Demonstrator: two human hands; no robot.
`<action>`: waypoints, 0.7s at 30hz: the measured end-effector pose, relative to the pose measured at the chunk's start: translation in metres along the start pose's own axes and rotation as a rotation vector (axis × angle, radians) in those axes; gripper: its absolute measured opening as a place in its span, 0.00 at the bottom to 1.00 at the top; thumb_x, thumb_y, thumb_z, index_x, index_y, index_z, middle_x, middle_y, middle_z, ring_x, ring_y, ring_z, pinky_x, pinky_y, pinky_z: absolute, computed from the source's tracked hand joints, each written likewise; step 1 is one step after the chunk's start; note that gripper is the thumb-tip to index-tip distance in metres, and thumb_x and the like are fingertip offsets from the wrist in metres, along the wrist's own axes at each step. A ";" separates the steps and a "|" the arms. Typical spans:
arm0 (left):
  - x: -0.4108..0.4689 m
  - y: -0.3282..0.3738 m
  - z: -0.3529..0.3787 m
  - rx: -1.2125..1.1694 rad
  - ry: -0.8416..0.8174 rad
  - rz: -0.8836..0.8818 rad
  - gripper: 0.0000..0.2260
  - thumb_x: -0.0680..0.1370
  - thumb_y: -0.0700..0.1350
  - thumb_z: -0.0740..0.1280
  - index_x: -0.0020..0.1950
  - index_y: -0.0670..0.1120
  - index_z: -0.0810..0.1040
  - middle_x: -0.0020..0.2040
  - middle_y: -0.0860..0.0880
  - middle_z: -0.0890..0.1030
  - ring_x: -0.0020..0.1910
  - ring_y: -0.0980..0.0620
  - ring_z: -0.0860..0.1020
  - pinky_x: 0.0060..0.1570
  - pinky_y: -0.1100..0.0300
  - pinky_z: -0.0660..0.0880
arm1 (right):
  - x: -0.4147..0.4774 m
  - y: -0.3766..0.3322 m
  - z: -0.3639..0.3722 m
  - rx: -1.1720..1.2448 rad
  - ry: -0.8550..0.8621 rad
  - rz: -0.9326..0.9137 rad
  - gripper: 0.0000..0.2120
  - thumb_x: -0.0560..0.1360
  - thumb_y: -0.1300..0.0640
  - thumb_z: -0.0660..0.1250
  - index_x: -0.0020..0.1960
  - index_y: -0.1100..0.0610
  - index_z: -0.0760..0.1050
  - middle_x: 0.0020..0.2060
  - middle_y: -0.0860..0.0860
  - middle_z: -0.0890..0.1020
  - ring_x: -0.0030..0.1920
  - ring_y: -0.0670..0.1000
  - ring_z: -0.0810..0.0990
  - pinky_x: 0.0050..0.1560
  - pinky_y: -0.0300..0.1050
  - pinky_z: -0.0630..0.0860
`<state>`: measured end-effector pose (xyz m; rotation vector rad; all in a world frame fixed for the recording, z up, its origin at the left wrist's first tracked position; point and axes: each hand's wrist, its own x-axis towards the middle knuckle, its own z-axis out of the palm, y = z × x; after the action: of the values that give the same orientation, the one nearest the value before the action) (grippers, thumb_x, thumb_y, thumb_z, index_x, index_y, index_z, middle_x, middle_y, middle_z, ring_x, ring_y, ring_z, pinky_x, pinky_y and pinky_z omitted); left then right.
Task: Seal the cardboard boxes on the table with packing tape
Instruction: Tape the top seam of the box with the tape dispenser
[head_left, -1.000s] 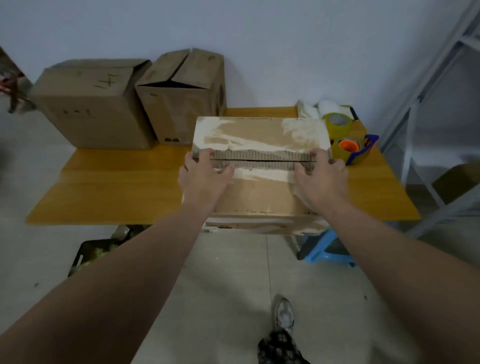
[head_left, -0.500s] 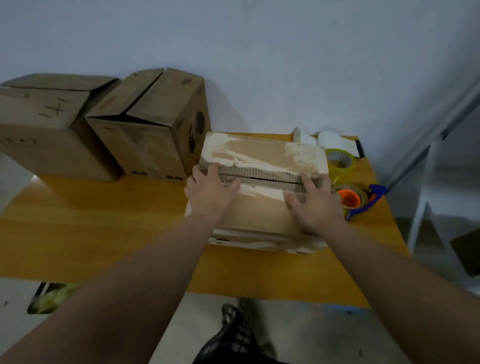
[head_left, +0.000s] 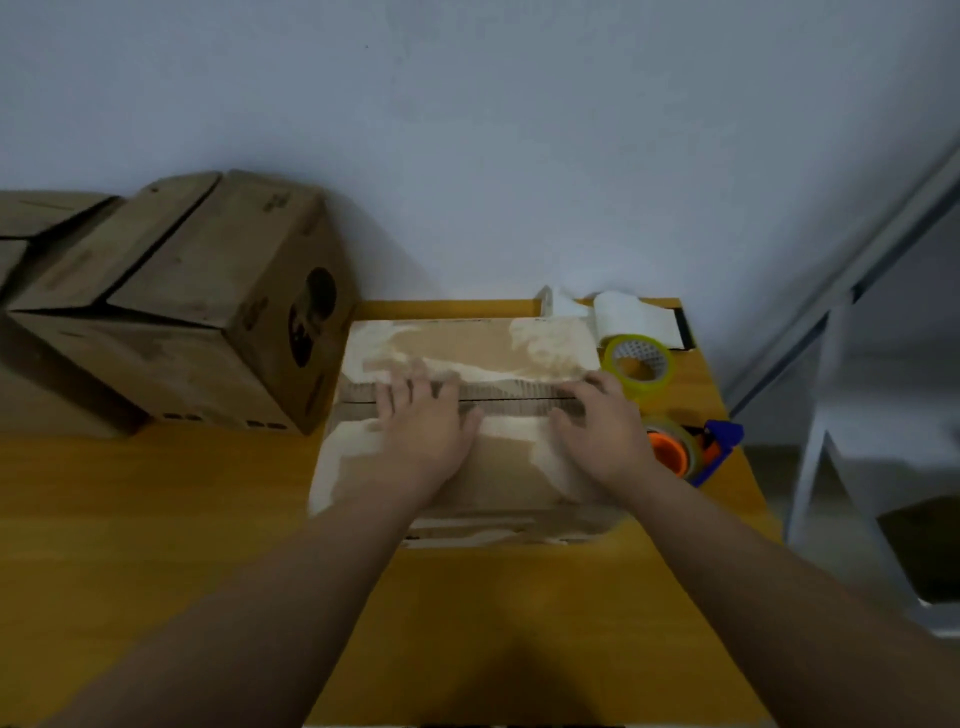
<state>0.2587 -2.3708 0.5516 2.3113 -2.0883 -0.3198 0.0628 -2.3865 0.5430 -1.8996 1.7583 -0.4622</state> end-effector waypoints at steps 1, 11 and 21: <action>0.003 0.016 0.001 -0.018 -0.005 0.075 0.27 0.80 0.61 0.51 0.76 0.51 0.56 0.78 0.39 0.46 0.76 0.39 0.42 0.71 0.42 0.38 | 0.001 0.003 -0.005 0.043 0.007 -0.027 0.19 0.79 0.51 0.62 0.69 0.53 0.71 0.69 0.52 0.65 0.67 0.54 0.68 0.67 0.48 0.67; 0.011 0.100 0.033 0.054 -0.032 0.230 0.33 0.76 0.69 0.46 0.77 0.57 0.43 0.78 0.44 0.40 0.76 0.46 0.36 0.73 0.43 0.36 | -0.008 0.119 -0.042 0.236 0.153 0.526 0.18 0.76 0.52 0.69 0.55 0.62 0.68 0.44 0.53 0.71 0.47 0.56 0.73 0.37 0.44 0.69; 0.006 0.105 0.041 0.012 0.025 0.155 0.34 0.75 0.70 0.49 0.77 0.58 0.47 0.79 0.48 0.46 0.77 0.49 0.44 0.74 0.47 0.42 | 0.005 0.137 -0.005 0.533 0.262 0.766 0.47 0.71 0.60 0.75 0.78 0.56 0.46 0.74 0.58 0.61 0.68 0.60 0.69 0.55 0.52 0.72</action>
<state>0.1500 -2.3827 0.5257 2.1306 -2.2463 -0.2739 -0.0518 -2.3973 0.4680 -0.7490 2.0845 -0.7929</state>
